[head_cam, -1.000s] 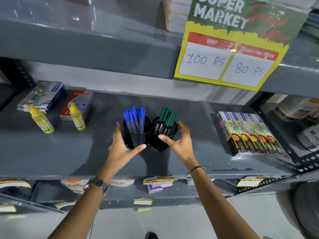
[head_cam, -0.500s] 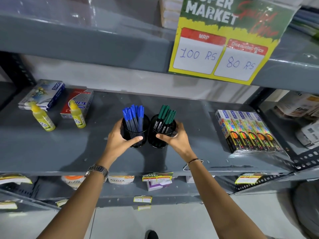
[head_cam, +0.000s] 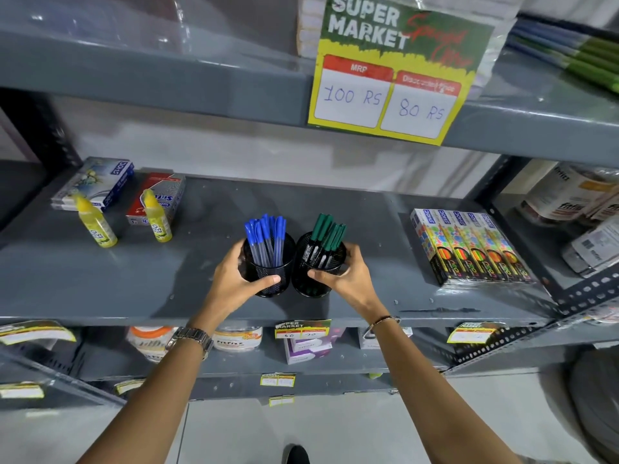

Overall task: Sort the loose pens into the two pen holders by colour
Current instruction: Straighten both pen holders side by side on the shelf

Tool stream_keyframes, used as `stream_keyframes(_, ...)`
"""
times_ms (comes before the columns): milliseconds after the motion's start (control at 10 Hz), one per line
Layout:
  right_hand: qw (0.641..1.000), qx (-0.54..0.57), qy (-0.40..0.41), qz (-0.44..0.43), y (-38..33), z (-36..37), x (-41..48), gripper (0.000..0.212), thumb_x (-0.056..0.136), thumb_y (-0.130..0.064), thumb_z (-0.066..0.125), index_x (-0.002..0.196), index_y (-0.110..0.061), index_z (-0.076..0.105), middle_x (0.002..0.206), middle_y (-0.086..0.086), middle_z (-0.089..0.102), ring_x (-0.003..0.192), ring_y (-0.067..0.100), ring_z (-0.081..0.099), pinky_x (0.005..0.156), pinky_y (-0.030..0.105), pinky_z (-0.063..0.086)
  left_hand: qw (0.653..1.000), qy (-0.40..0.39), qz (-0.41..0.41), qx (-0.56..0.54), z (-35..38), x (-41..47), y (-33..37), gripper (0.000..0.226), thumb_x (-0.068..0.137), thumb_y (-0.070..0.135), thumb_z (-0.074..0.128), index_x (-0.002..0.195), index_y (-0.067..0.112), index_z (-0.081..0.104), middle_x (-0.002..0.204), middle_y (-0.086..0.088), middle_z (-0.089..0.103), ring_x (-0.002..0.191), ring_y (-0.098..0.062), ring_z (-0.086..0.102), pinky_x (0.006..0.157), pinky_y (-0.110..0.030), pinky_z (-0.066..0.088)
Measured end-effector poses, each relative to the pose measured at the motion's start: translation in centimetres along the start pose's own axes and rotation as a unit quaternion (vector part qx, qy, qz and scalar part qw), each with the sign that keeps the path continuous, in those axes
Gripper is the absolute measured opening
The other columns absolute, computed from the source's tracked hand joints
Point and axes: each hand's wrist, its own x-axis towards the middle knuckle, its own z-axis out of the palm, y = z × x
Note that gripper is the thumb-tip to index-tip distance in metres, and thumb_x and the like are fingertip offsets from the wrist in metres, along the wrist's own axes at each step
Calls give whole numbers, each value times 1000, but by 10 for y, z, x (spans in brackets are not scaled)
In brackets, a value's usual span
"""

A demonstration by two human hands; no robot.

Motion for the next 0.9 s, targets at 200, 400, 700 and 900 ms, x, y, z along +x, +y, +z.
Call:
stream_keyframes(200,1000,-10,-8,-5,2,-7,-20,77,60,-26,88,121,-17,42,122,4,54,102,8,56,74,2,44,999,-30,-15,3,-1,-14,1,92,59,42,84,136,27,37,138,3,51,127,-16,45,108,-35,34)
stream_keyframes(400,1000,-11,-9,-6,5,-9,-30,77,63,-22,86,123,-13,40,123,6,56,108,14,56,86,17,45,999,-43,-15,3,0,-21,3,92,60,43,82,137,28,36,140,2,49,127,-15,41,107,-32,31)
stream_keyframes(700,1000,-18,6,-14,4,-5,-34,75,64,-22,85,125,-15,41,123,3,55,107,12,54,79,5,43,999,-50,-12,-3,-1,-23,9,87,58,42,83,133,37,38,125,16,57,117,-1,51,105,-32,38)
stream_keyframes(900,1000,-7,7,-17,3,-2,-43,84,69,-27,82,135,-18,32,134,1,46,120,13,47,95,12,39,1000,-28,-3,8,5,-33,10,103,64,43,80,144,36,15,147,8,38,133,-7,38,112,-43,32)
